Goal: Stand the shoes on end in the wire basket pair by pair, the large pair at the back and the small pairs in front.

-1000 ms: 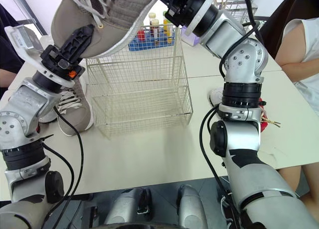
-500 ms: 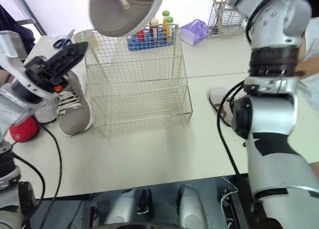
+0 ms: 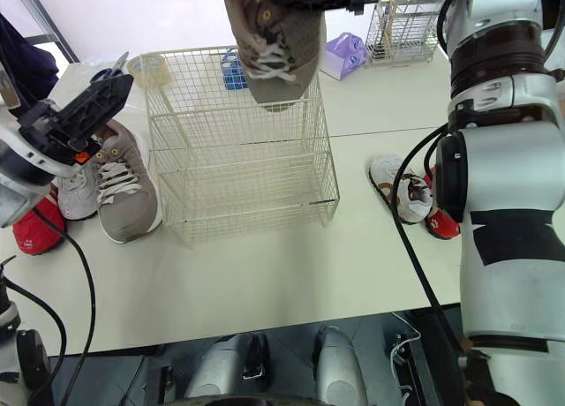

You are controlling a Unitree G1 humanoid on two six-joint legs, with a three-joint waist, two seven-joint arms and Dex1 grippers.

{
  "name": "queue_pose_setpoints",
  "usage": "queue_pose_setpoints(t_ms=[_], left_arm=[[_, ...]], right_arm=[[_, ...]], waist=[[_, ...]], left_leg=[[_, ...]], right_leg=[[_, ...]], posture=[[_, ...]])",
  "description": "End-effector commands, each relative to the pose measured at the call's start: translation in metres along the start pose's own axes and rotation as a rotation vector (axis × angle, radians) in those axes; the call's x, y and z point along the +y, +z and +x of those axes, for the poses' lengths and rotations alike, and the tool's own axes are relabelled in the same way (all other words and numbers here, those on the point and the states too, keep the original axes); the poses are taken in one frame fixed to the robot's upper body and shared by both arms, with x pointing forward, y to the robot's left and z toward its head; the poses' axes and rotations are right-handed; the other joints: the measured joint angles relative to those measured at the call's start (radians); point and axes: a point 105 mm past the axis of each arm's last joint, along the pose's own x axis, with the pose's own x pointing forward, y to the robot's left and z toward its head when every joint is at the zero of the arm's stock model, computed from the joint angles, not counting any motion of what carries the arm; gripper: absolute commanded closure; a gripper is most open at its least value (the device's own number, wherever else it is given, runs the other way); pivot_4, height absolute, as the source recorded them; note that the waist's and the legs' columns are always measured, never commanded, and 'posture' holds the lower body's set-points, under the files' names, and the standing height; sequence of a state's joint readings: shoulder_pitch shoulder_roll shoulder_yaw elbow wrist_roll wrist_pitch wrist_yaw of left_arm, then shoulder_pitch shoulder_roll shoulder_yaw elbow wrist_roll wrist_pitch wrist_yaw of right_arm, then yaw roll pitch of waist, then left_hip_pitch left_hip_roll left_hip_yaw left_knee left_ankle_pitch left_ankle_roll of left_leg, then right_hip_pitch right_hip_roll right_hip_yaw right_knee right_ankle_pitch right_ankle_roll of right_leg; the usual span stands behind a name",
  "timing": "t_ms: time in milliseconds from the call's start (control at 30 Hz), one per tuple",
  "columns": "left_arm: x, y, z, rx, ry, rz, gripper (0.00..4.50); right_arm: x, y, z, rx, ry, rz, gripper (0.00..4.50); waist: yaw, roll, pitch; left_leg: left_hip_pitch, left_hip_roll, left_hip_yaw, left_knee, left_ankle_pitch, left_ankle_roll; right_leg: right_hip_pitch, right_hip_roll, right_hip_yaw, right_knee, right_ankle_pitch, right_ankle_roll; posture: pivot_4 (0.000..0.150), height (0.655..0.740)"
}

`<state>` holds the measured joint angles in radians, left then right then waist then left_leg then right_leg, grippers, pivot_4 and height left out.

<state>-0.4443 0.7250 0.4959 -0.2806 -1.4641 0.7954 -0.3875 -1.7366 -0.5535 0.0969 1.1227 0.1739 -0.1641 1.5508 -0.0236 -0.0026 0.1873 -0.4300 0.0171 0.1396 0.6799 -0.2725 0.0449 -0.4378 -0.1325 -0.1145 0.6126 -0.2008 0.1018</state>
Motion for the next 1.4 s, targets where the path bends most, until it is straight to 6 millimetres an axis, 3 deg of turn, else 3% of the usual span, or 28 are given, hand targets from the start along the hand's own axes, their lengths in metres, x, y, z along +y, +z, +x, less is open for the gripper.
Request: queue_pose_setpoints(t_ms=[33, 233, 500, 900, 1333, 1400], left_arm=[[-0.011, 0.004, 0.003, -0.022, -0.030, 0.048, 0.04], [-0.012, 0.005, 0.000, -0.033, -0.013, 0.063, 0.04], [-0.015, 0.003, 0.002, -0.032, 0.001, 0.087, 0.04], [-0.018, 0.005, 0.003, -0.041, 0.010, 0.103, 0.04], [-0.020, 0.005, 0.005, -0.022, 0.020, 0.109, 0.04], [-0.020, 0.005, 0.007, -0.017, 0.014, 0.107, 0.00]], right_arm=[[0.001, 0.014, 0.003, 0.016, 0.064, -0.081, 2.54], [0.012, -0.010, 0.017, 0.069, 0.123, -0.042, 2.54], [0.017, -0.048, 0.017, 0.175, 0.068, 0.045, 2.54], [0.030, -0.078, 0.021, 0.256, 0.077, 0.112, 2.54], [0.043, -0.094, 0.022, 0.276, 0.110, 0.170, 2.54], [0.042, -0.095, 0.019, 0.277, 0.099, 0.176, 1.58]], waist=[[0.000, 0.000, 0.000], [0.001, 0.000, 0.000], [0.006, -0.001, 0.000], [0.010, -0.001, 0.000], [0.008, -0.001, -0.001], [0.008, -0.001, -0.001]], left_leg=[[0.000, 0.000, 0.000, 0.000, 0.000, 0.000], [0.000, 0.000, 0.000, 0.000, 0.000, -0.001], [0.000, 0.000, -0.001, 0.000, -0.001, -0.001], [0.002, -0.001, -0.002, 0.001, -0.001, -0.001], [0.004, -0.001, -0.002, 0.001, -0.001, -0.001], [0.004, -0.001, -0.002, 0.001, -0.001, -0.001]], right_leg=[[0.000, 0.000, 0.000, 0.000, 0.000, 0.000], [0.000, 0.000, 0.000, 0.000, 0.000, 0.000], [0.001, -0.001, 0.000, 0.000, 0.000, 0.000], [0.004, -0.001, -0.001, 0.000, 0.000, 0.000], [0.005, -0.001, -0.001, 0.000, 0.000, 0.000], [0.006, -0.001, -0.001, 0.000, 0.000, 0.000]], posture=[[0.150, 0.7400], [0.150, 0.7400], [0.150, 0.7400], [0.150, 0.7400], [0.150, 0.7400], [0.150, 0.7400]])
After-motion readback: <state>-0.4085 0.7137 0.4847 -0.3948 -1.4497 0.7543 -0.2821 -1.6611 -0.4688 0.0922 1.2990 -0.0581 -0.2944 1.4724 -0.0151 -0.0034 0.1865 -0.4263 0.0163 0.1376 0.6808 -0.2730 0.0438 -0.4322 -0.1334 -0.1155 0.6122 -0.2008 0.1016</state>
